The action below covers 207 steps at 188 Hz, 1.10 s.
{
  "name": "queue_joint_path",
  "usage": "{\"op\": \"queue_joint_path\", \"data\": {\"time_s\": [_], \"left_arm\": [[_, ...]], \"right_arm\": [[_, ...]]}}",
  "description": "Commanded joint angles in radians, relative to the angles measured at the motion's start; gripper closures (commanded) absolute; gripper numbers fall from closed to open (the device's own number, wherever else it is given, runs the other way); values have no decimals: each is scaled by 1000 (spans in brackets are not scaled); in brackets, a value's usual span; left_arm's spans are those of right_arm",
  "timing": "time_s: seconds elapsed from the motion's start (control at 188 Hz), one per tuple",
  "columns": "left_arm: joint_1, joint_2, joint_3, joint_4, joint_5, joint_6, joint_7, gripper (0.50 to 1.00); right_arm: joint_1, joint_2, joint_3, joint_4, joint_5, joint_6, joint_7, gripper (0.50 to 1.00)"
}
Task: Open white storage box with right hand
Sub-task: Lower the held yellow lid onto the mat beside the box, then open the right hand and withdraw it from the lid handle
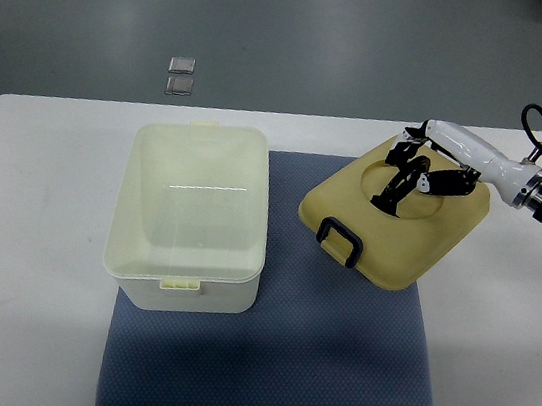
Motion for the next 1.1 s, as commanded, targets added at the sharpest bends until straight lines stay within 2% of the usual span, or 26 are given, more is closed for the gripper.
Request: {"op": "queue_joint_path", "data": {"time_s": [0.0, 0.234, 0.918, 1.094], "left_arm": [[0, 0, -1, -1, 0, 0, 0, 500], [0, 0, -1, -6, 0, 0, 0, 500], [0, 0, 0, -6, 0, 0, 0, 500], [0, 0, 2, -6, 2, 0, 0, 500]], "right_arm": [[1, 1, -33, 0, -1, -22, 0, 1000], [4, 22, -71, 3, -24, -65, 0, 1000], [4, 171, -73, 17, -76, -67, 0, 1000], [-7, 194, -74, 11, -85, -85, 0, 963]]}}
